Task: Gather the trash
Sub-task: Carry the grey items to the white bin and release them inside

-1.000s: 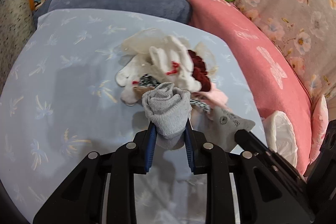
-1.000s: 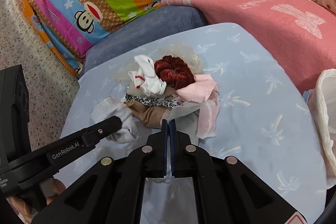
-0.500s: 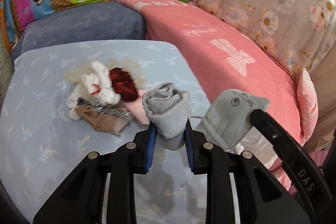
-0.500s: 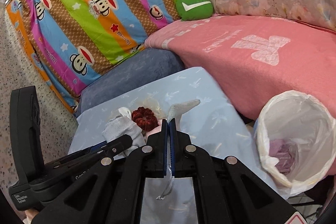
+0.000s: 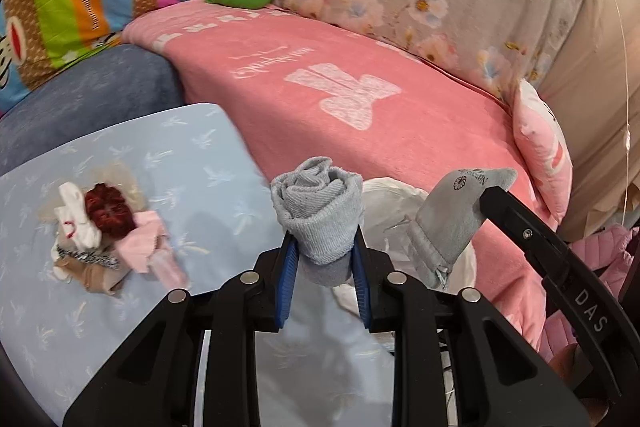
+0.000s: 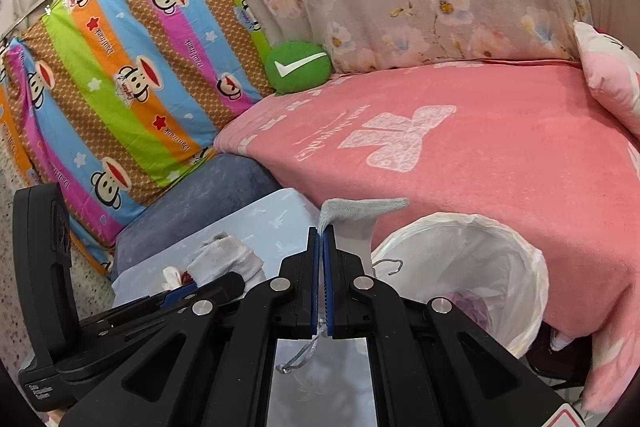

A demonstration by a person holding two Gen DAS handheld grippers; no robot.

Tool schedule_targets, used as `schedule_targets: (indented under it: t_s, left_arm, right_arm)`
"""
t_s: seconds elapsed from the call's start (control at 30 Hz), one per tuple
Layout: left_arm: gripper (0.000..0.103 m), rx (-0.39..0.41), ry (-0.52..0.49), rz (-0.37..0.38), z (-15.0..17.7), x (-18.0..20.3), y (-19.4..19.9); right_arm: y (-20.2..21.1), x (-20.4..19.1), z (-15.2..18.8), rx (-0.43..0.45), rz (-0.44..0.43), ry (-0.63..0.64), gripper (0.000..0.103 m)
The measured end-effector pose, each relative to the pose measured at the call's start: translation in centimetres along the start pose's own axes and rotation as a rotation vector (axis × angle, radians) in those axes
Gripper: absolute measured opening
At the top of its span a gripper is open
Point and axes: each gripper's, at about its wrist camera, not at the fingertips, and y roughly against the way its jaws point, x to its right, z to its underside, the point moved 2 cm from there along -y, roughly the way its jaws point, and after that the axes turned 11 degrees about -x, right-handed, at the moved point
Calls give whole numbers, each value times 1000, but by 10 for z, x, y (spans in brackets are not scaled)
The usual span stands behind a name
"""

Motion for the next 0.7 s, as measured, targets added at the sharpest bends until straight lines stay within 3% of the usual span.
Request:
schedule_targets:
  t_s: [0.3, 0.57, 0.7]
  left_arm:
    - [26, -43, -90, 16, -9, 51, -23]
    - [26, -59, -140, 32, -16, 77, -36]
    - [33, -67, -142, 30, -21, 82, -41]
  right_arm:
    - [11, 54, -7, 24, 59, -65, 2]
    - [10, 76, -11, 17, 79, -95, 2]
    - [8, 80, -13, 14, 85, -96, 9]
